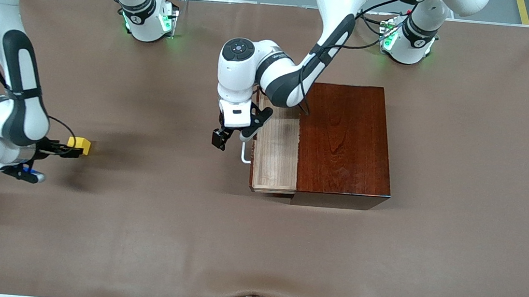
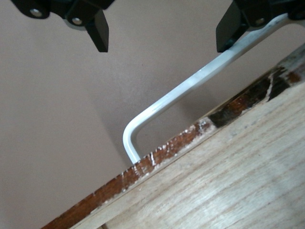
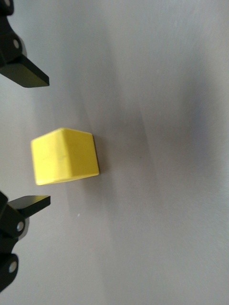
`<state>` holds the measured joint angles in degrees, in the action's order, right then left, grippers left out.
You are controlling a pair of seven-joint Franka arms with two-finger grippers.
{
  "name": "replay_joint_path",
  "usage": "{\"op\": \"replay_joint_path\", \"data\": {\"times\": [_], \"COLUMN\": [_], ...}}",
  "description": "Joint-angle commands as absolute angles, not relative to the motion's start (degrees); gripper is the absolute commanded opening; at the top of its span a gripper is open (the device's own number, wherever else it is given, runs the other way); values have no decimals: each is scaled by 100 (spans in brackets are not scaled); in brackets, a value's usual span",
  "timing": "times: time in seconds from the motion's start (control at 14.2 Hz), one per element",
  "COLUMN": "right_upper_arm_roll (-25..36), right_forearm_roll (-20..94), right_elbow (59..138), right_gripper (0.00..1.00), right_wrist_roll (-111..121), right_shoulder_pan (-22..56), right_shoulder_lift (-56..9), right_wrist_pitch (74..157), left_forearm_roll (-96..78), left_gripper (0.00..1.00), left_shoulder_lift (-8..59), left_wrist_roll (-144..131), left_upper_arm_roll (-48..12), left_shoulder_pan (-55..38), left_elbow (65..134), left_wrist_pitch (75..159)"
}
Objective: Open drawer, take yellow block, close drawer
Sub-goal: 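Push the drawer shut with the left gripper while the right gripper releases the cube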
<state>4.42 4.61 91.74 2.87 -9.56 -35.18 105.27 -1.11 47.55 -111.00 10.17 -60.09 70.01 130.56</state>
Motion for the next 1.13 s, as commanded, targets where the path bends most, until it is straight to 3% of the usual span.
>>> {"op": "replay_joint_path", "data": {"times": [0.0,0.64,1.06], "right_upper_arm_roll": [352,352,62], "right_forearm_roll": [448,413,562], "right_elbow": [8528,7462,7488], "right_gripper": [100,100,100], "right_wrist_roll": [219,-482,-483], "right_shoulder_pan": [-984,-554,-510], "right_shoulder_lift": [-3516,-3437,-2340], "right_wrist_pitch": [10055,8798,7946], "left_forearm_roll": [123,123,123], "left_gripper": [100,100,100], "left_shoulder_lift": [4746,4623,4588], "left_wrist_roll": [-11092,-10635,-10494], "left_upper_arm_roll": [1055,1046,1055], "left_shoulder_pan": [-5863,-5634,-5511], "left_elbow": [6961,6961,6979], "left_wrist_pitch": [12666,11568,10961]}}
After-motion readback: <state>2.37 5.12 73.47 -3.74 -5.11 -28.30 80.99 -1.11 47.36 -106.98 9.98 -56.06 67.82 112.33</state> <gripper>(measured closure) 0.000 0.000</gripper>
